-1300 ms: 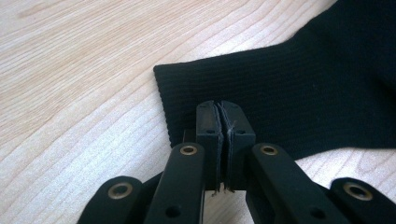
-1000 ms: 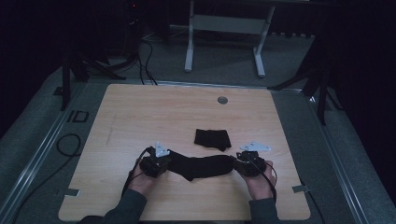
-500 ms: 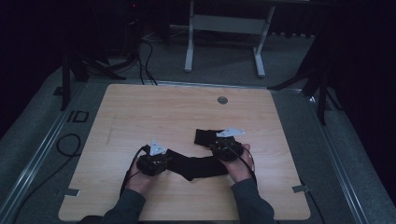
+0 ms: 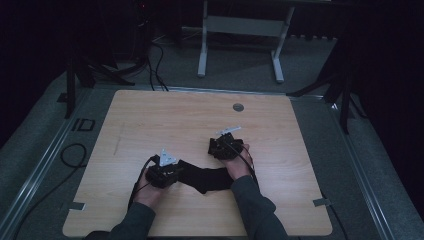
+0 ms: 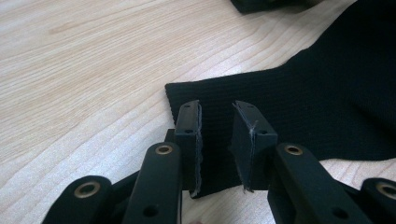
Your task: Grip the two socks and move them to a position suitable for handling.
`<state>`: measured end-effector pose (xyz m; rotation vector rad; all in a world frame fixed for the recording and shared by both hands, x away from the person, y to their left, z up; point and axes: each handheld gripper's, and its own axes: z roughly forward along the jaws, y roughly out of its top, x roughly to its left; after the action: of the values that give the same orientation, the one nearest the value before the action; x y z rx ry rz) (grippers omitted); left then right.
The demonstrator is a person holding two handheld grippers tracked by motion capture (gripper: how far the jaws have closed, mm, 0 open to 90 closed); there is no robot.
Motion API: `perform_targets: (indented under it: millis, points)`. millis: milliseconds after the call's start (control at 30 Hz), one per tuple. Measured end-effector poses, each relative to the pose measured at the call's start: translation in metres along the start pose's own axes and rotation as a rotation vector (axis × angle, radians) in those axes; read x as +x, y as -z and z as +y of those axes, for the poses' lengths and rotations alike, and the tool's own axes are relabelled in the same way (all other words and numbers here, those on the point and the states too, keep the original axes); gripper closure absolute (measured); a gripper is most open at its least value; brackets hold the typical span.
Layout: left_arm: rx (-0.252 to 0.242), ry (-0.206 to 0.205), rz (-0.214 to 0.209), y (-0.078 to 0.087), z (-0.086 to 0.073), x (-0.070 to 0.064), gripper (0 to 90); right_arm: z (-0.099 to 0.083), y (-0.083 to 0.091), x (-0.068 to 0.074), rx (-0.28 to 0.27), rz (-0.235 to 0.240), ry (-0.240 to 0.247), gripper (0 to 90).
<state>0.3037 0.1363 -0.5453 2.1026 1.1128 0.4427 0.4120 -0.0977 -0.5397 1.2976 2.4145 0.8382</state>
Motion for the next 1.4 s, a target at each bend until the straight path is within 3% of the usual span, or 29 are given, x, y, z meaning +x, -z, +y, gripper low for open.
perform_targets:
  millis: [100,233,400,600,700,767,967,1133,1400]
  points:
    - [-0.001,-0.001,0.000,0.001,0.000,0.000,72.7,0.003,-0.005,0.002,0.024,-0.011,-0.017,79.1]
    - [0.001,-0.001,-0.001,0.000,0.000,0.000,72.8,0.008,-0.007,0.007,0.042,0.013,-0.030,86.7]
    - [0.001,-0.001,0.004,-0.001,0.000,0.000,72.8,0.016,-0.008,0.017,0.035,0.047,-0.040,87.9]
    - [-0.003,0.002,0.003,0.000,0.000,0.001,72.9,0.025,-0.003,0.024,-0.017,0.123,-0.097,88.1]
    - [-0.004,0.002,0.003,0.000,0.000,0.001,73.0,0.027,0.003,0.024,-0.037,0.134,-0.100,88.0]
    - [-0.004,0.003,0.003,0.000,0.000,0.001,73.0,0.028,0.014,0.019,-0.067,0.153,-0.110,88.1]
    - [-0.002,0.005,0.005,-0.002,0.000,0.001,73.2,0.027,0.033,0.005,-0.102,0.149,-0.102,88.1]
    - [0.004,-0.004,0.004,-0.004,0.000,-0.001,73.2,0.022,0.056,-0.010,-0.139,0.117,-0.093,88.1]
    - [0.008,-0.007,0.005,-0.004,0.000,-0.001,73.2,0.012,0.075,-0.034,-0.173,0.086,-0.122,88.0]
